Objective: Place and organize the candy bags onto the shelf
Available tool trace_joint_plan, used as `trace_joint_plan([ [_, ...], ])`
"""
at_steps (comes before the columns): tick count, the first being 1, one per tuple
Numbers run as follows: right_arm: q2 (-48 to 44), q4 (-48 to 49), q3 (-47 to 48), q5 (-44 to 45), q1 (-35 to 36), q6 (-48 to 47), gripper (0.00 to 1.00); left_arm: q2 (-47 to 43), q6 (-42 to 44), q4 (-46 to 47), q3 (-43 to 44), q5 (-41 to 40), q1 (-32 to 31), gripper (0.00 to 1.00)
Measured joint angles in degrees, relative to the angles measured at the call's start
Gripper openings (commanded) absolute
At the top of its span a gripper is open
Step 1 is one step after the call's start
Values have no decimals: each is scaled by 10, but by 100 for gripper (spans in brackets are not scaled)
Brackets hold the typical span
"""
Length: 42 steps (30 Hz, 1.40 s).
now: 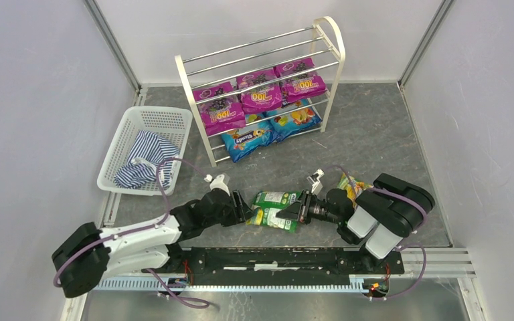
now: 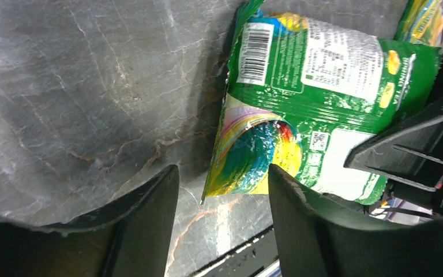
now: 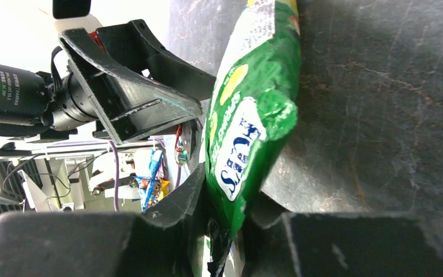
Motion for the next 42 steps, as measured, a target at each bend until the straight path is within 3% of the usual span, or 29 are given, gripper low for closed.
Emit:
trace_joint_plan([
  [8,-71,-23,-16,-2,0,-10,14,-121,30,-164,102,-39,0,81],
  [13,-179,-112,-16,-4,0,-51,11,-178,65,-249,193,-82,0,86],
  [20,-441,-477,66,57,1,-211,10,-224,121,-342,290,-139,0,94],
  [25,-543,-710,208,141,1,-327,10,-252,170,-371,339,-168,0,100],
  [32,-535,-880,437,238,1,-427,11,-287,234,-396,385,-212,0,100],
  [42,-361,-920,765,314,1,-478,12,-321,294,-437,413,-285,0,100],
])
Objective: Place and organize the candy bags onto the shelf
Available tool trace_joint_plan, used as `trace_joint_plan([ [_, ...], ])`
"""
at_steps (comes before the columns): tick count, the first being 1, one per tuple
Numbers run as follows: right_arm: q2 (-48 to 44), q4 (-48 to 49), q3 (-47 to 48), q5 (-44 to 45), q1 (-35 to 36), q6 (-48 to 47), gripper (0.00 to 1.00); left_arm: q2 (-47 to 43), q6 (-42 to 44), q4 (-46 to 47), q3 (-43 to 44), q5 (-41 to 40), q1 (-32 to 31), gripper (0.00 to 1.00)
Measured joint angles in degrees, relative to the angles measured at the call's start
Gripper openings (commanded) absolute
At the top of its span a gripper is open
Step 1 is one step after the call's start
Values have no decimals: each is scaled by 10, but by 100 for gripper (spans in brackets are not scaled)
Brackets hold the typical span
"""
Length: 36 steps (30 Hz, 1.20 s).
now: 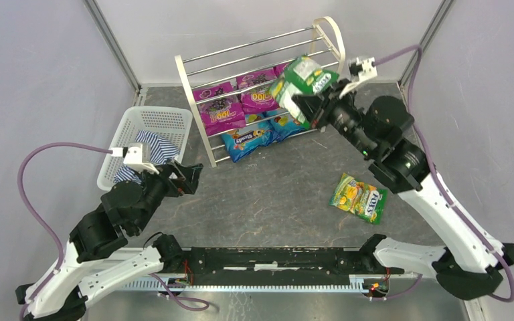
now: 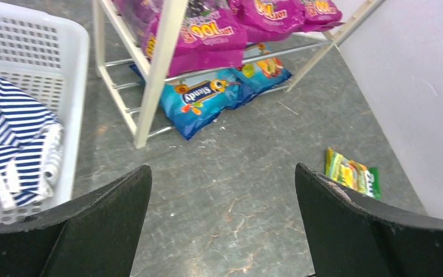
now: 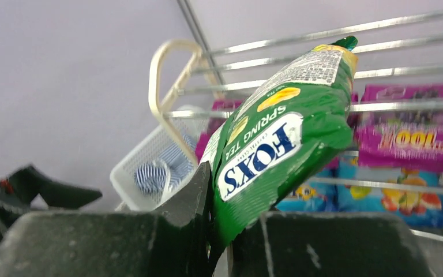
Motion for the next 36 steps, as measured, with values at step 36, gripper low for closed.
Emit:
trace_joint_plan([
  [36,367,197,189,12,-186,282,9,-57,19,-30,-54,-59,0,100],
])
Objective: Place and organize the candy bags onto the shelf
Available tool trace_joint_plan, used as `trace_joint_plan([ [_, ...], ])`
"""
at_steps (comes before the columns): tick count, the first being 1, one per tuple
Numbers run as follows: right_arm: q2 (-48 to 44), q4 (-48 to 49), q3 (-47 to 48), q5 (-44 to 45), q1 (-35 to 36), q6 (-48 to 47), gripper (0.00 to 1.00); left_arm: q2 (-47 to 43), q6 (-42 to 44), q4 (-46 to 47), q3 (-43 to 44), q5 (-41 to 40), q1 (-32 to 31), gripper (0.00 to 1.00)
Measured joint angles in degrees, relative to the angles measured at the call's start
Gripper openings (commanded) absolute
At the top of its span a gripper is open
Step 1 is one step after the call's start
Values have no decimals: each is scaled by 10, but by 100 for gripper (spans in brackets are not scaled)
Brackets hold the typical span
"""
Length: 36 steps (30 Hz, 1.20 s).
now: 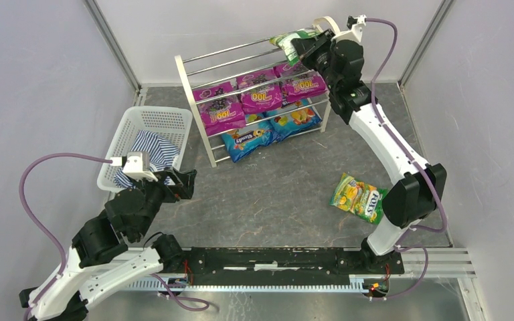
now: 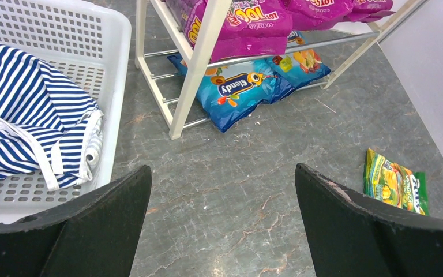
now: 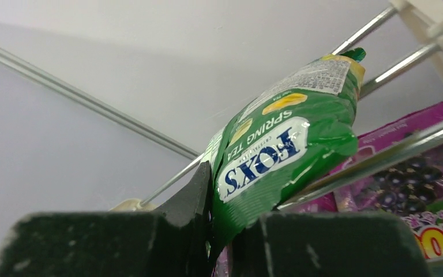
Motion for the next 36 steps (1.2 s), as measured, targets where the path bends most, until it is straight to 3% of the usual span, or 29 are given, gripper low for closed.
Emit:
trace_joint_plan([
  [8,-15,19,-69,26,-10,27,12,0,0,0,0,0,0,100],
  [24,-36,17,-91,37,-25,32,19,6,0,0,-1,0,0,100],
  [27,-36,17,-91,30,-31,33,26,10,0,0,-1,0,0,100],
  [32,-41,20,-106,9,-33,32,50,10,0,0,-1,0,0,100],
  [36,-64,29,-129,-11,-33,29,63,11,0,0,-1,0,0,100],
])
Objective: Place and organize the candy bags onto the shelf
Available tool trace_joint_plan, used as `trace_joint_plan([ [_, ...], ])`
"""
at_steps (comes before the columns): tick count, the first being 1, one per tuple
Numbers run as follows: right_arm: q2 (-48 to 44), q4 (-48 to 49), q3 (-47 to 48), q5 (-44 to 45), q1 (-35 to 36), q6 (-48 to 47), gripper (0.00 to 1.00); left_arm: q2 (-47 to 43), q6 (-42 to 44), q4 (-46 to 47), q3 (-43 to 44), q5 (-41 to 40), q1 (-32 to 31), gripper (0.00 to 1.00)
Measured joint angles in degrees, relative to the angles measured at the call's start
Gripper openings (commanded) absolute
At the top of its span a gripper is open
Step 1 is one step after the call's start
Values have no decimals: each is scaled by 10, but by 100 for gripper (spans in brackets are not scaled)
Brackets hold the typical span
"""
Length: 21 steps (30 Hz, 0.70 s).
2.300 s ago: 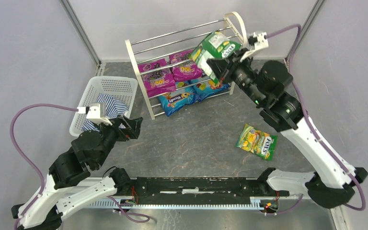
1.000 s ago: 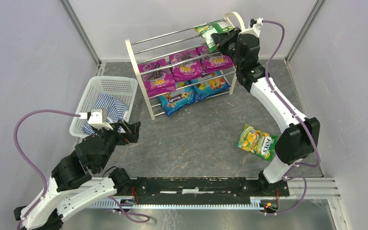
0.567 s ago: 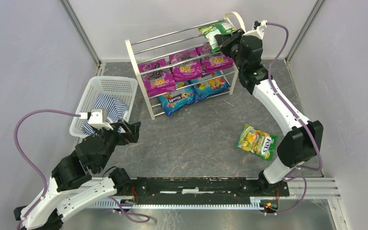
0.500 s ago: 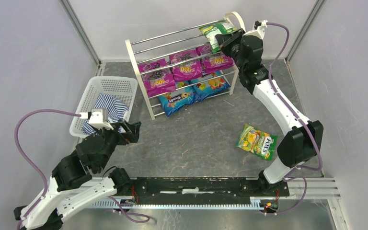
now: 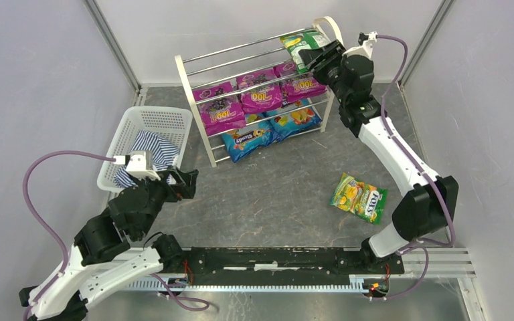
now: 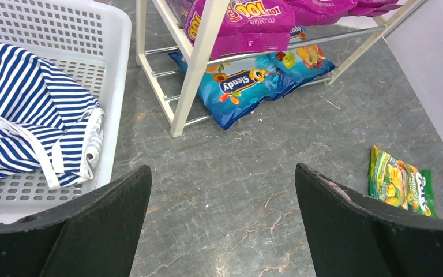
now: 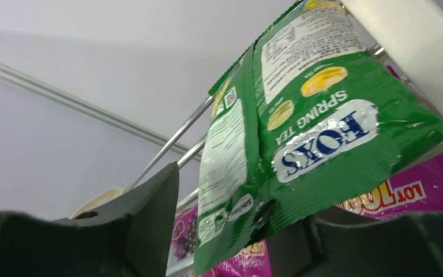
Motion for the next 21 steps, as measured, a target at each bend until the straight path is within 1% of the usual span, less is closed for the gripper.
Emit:
trace_joint_plan([
  [2,-16,2,-17,-8,0,-3,67,2,0,0,0,0,0,100],
  [5,-41,3,-41,-18,0,-6,68,10,0,0,0,1,0,100],
  [10,-80,3,-82,-23,0,-13,63,17,0,0,0,6,0,100],
  [14,-94,2,-105,-22,0,-16,48,17,0,0,0,8,0,100],
  [21,-80,0,-98,-16,0,-28,23,17,0,0,0,10,0,100],
])
